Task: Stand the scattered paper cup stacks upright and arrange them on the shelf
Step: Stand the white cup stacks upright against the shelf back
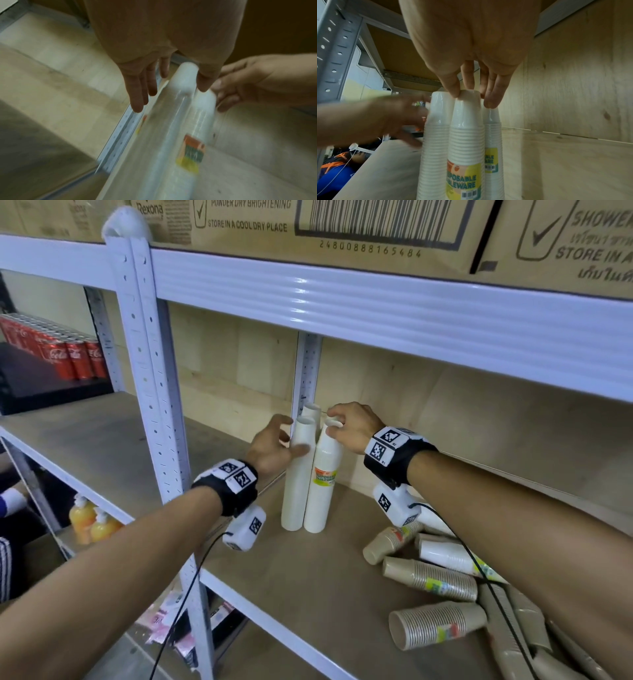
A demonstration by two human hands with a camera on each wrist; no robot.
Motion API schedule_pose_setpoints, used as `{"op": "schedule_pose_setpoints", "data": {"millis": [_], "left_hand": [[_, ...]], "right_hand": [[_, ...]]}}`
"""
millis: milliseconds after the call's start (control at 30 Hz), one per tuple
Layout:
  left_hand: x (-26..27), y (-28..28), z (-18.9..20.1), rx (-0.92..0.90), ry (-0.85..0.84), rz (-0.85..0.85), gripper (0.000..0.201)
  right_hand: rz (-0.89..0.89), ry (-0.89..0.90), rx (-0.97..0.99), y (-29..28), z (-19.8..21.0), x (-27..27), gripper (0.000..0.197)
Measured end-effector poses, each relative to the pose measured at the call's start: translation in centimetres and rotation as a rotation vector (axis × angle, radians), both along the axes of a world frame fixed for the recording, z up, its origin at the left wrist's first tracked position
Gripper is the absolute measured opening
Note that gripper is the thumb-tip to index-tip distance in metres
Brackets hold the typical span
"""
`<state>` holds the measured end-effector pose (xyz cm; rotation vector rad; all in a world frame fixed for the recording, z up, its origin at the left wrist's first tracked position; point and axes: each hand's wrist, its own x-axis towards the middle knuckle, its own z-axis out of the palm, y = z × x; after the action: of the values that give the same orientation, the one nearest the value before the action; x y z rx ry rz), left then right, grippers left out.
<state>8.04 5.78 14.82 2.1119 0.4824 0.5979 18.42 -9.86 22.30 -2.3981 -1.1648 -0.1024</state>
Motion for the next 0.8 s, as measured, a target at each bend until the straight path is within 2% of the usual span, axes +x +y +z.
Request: {"op": "schedule_pose_setpoints", "data": {"millis": [133, 233, 433, 567, 800], "left_hand": [[0.2, -0.5, 4.7, 0.122, -0.023, 0.059, 0.062], [0.9, -1.2, 6.4, 0.222, 0.058, 0.067, 0.063], [1.7, -1.7, 6.8, 0.335, 0.155, 0.081, 0.038], [1.7, -1.9, 7.1, 0.347, 0.195, 0.034, 0.042], [1.6, -2.1, 7.2, 0.345, 0.233, 0.076, 0.051]], "right_hand": [[-0.018, 0.012, -0.022, 0.5, -0.1, 0.0, 0.032], [-0.024, -0.009, -0.045, 0.6, 0.1, -0.2, 0.028], [-0.041, -0.008, -0.054, 0.6, 0.0, -0.2, 0.034], [-0.039, -0.011, -0.056, 0.5, 0.0, -0.1, 0.033], [-0.039, -0.020, -0.087, 0.7, 0.4, -0.4, 0.033]]}}
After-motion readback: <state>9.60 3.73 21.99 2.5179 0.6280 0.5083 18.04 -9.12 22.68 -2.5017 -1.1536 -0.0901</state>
